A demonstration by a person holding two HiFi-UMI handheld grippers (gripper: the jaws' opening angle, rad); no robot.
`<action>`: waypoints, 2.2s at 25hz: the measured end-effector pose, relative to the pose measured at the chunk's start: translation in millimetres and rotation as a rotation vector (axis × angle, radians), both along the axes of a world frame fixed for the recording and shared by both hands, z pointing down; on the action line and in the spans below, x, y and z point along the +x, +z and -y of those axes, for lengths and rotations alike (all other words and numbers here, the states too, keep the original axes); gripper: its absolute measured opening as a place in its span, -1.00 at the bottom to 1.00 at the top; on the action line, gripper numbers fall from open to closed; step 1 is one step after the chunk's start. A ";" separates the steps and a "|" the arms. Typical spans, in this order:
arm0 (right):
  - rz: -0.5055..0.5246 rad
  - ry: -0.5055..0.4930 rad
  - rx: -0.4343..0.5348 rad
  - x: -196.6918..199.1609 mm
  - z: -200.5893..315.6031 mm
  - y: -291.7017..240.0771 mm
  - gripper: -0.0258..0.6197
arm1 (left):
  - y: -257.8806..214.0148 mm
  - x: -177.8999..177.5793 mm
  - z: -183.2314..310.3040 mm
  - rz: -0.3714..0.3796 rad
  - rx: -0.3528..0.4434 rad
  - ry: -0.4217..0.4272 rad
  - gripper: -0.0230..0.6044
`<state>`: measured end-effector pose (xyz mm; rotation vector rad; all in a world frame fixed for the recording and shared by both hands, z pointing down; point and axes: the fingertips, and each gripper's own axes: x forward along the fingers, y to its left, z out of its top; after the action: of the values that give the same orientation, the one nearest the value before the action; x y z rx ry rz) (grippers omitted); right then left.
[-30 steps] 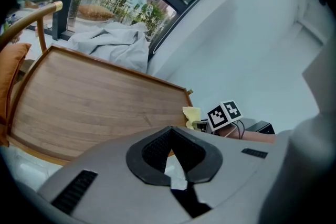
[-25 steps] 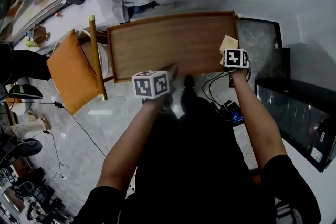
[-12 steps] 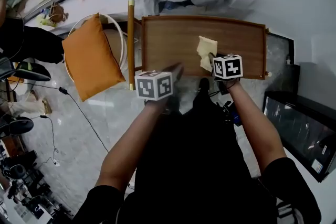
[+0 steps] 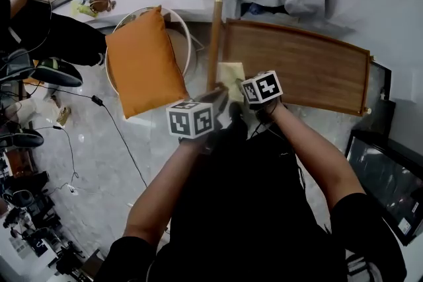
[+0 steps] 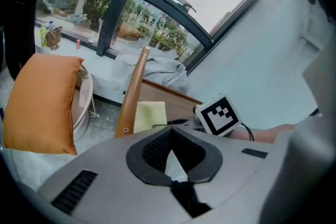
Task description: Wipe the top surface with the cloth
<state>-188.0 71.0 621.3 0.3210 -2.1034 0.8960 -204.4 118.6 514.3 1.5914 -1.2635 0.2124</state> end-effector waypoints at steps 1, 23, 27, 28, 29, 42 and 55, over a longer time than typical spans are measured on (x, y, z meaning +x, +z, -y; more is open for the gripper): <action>-0.006 -0.009 -0.002 -9.1 -2.3 4.6 -0.82 | 1.5 -4.6 -2.2 0.000 -0.001 0.005 -0.90; -0.336 -0.169 0.192 37.0 -8.0 57.9 -0.82 | 8.2 29.6 -1.2 -0.001 -0.006 0.134 -0.90; -0.359 -0.114 0.178 72.3 5.1 55.3 -0.82 | 11.5 46.7 7.0 -0.016 -0.022 0.138 -0.90; -0.364 -0.098 0.173 82.2 8.5 54.7 -0.82 | 11.8 52.0 9.4 -0.020 -0.025 0.143 -0.90; -0.369 -0.083 0.169 92.3 11.8 54.3 -0.82 | 12.3 57.8 12.0 -0.024 -0.028 0.150 -0.90; -0.415 0.036 0.136 227.3 44.0 50.8 -0.82 | 19.6 150.6 56.4 -0.048 -0.045 0.236 -0.90; -0.412 0.121 0.152 326.5 71.9 43.9 -0.82 | 33.1 241.2 72.2 -0.077 -0.068 0.302 -0.90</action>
<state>138.5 -0.9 665.2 0.6599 -1.7839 0.6703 36.8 46.4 547.4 1.7102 -0.9434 0.3760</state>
